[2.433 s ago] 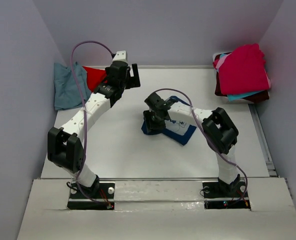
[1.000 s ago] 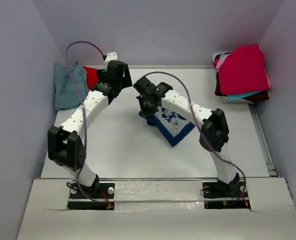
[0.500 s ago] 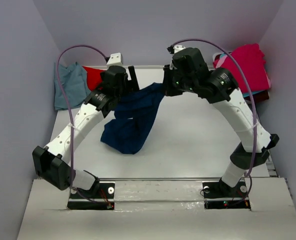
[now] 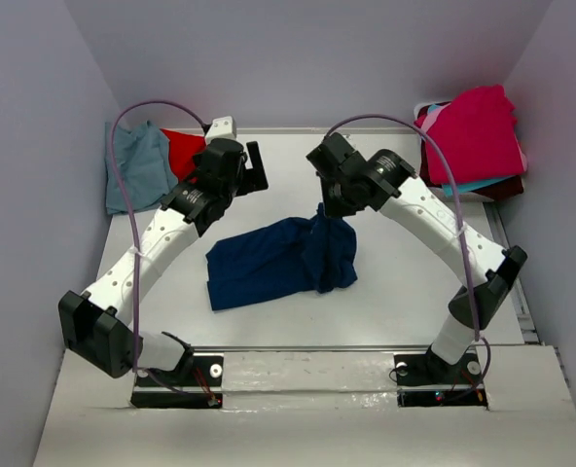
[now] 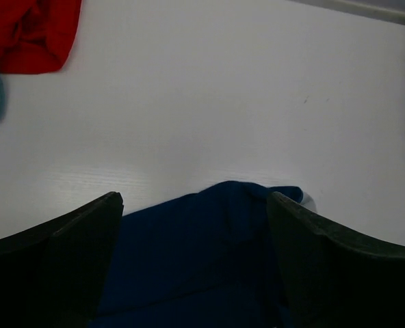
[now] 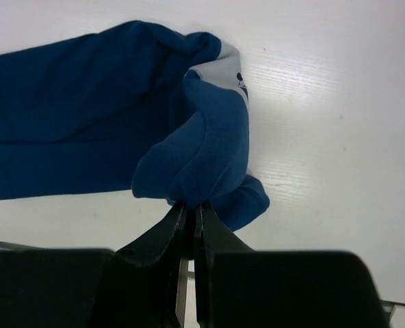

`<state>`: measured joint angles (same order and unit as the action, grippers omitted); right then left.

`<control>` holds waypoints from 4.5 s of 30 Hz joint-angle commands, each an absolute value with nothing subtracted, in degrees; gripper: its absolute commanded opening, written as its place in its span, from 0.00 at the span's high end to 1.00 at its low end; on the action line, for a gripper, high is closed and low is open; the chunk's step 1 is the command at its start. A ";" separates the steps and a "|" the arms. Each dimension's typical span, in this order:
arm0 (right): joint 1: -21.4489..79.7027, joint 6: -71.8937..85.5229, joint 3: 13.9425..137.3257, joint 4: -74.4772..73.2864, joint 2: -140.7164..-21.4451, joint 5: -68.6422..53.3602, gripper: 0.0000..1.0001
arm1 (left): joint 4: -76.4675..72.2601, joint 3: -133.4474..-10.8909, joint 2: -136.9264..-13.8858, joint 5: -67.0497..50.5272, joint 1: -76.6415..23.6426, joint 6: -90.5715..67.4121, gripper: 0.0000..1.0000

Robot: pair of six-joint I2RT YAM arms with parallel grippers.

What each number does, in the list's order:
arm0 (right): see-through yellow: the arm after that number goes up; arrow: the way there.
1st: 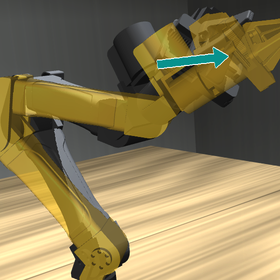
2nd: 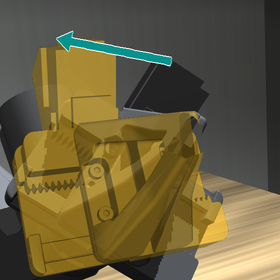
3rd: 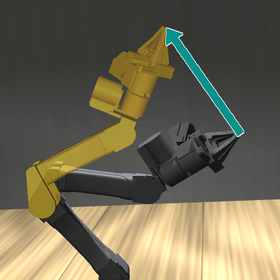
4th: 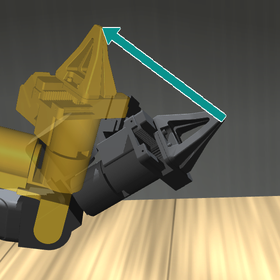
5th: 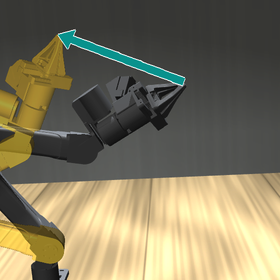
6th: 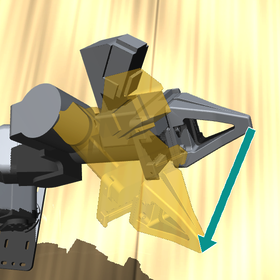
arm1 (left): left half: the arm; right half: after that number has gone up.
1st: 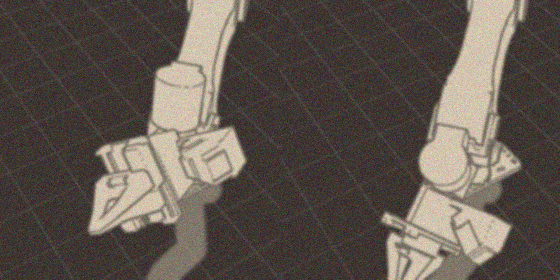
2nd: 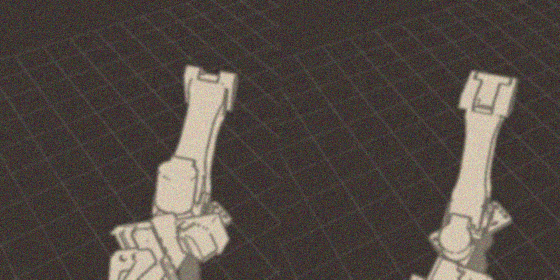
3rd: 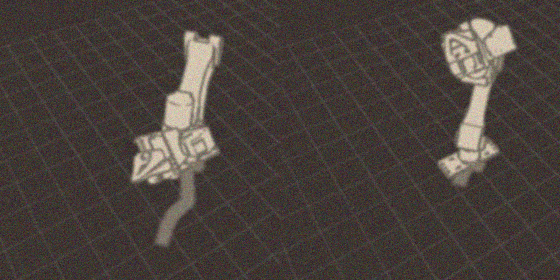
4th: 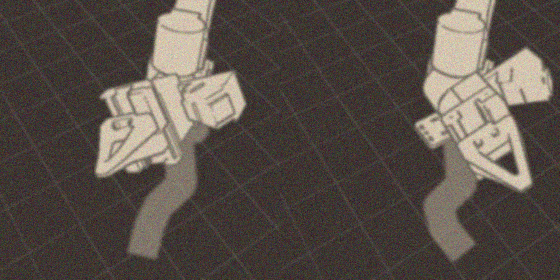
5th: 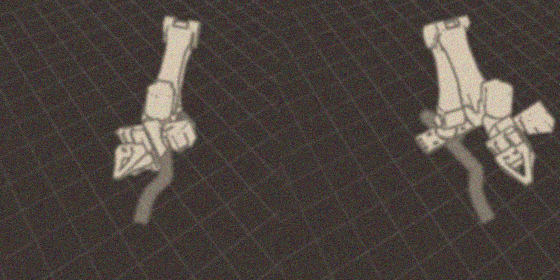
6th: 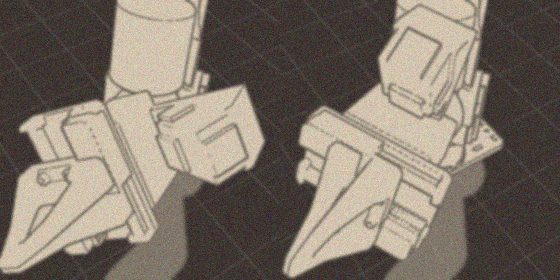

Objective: Fold and stack the t-shirts
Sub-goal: Flatten the tshirt out

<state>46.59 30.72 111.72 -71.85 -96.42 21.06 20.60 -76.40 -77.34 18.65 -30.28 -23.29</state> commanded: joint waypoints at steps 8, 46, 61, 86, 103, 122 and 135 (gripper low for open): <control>45.88 42.18 106.36 -77.52 -100.20 26.63 0.88 | 31.82 -64.53 -71.90 10.46 -30.32 -33.56 0.02; 28.39 40.08 83.59 -62.40 -91.85 21.27 0.93 | 28.04 -46.05 -74.08 -5.00 -14.41 -33.13 0.10; 27.33 40.08 79.37 -60.65 -89.91 20.39 0.93 | 23.38 -44.74 -80.86 -7.12 -14.41 -34.36 0.18; 25.22 39.38 76.46 -58.36 -88.68 18.55 0.53 | 24.34 -46.14 -82.27 -7.91 -14.41 -34.19 0.61; 28.56 32.08 76.38 -52.04 -91.31 -4.12 0.34 | 24.61 -42.54 -77.34 -9.76 -14.41 -36.65 0.37; 39.46 33.84 80.88 -54.69 -98.26 -4.91 0.29 | 24.43 -44.47 -79.01 -9.93 -14.41 -35.68 0.37; 42.09 34.45 76.20 -45.79 -105.11 -9.76 0.34 | 24.70 -44.56 -79.10 -9.67 -14.41 -35.07 0.37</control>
<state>40.53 34.37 75.26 -49.82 -104.38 -7.51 24.25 -43.20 -79.02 -9.04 -14.52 -35.94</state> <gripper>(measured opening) 0.669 0.633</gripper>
